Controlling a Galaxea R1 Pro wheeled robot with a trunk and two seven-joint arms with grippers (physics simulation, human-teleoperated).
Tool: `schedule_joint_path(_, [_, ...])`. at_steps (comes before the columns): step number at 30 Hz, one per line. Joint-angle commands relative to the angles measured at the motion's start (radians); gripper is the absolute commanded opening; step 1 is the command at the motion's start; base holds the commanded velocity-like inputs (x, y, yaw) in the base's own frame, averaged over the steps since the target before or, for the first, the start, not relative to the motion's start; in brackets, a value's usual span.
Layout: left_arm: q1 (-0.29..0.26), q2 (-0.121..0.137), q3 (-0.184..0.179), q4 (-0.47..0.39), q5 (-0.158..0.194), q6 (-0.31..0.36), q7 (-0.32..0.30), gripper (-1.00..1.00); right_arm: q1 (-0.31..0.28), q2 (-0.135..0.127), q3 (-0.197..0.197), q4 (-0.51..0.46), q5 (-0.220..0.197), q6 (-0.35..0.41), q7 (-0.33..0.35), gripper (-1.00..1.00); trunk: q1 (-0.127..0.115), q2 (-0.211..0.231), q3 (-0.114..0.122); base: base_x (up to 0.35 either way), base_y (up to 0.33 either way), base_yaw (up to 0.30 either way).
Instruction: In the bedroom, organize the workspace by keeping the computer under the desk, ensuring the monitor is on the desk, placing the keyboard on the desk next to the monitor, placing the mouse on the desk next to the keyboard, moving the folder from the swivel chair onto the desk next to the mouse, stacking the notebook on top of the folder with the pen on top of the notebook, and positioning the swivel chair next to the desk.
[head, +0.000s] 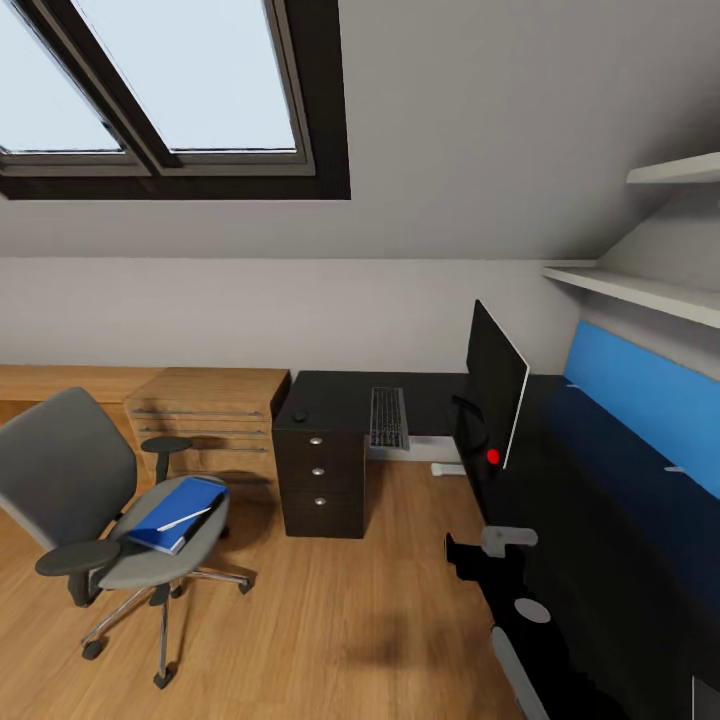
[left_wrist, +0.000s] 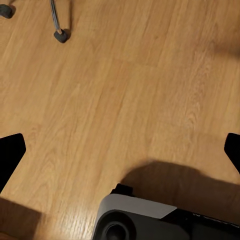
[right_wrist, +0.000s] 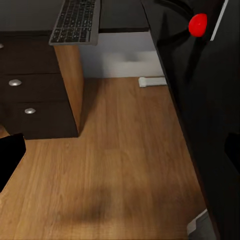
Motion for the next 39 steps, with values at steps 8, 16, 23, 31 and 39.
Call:
schedule_joint_path(8, [0.000, 0.000, -0.002, -0.001, 0.010, -0.006, 0.004, 1.00, 0.001, -0.003, -0.014, -0.022, -0.016, 0.031, -0.008, 1.00, 0.000, -0.001, -0.002, 0.000, -0.002, 0.000])
schedule_joint_path(16, [0.000, 0.001, -0.002, -0.001, 0.010, -0.006, 0.004, 1.00, 0.001, -0.003, -0.017, -0.025, -0.015, 0.032, -0.013, 1.00, 0.000, -0.001, -0.002, -0.098, -0.186, 0.000])
schedule_joint_path(23, [0.000, 0.001, -0.001, -0.001, 0.010, -0.006, 0.002, 1.00, 0.001, -0.044, -0.027, -0.023, -0.012, 0.031, -0.011, 1.00, 0.000, -0.001, -0.002, -0.026, -0.319, 0.000])
schedule_joint_path(31, [0.000, 0.001, -0.001, -0.001, 0.010, -0.006, 0.002, 1.00, 0.000, -0.056, -0.137, 0.031, -0.009, 0.032, -0.007, 1.00, 0.000, -0.001, -0.002, -0.001, -0.327, 0.000])
schedule_joint_path(39, [0.000, 0.002, 0.002, -0.001, 0.010, -0.007, 0.002, 1.00, -0.023, -0.091, -0.165, 0.214, -0.012, 0.024, -0.004, 1.00, 0.000, -0.001, -0.002, -0.052, -0.319, 0.000])
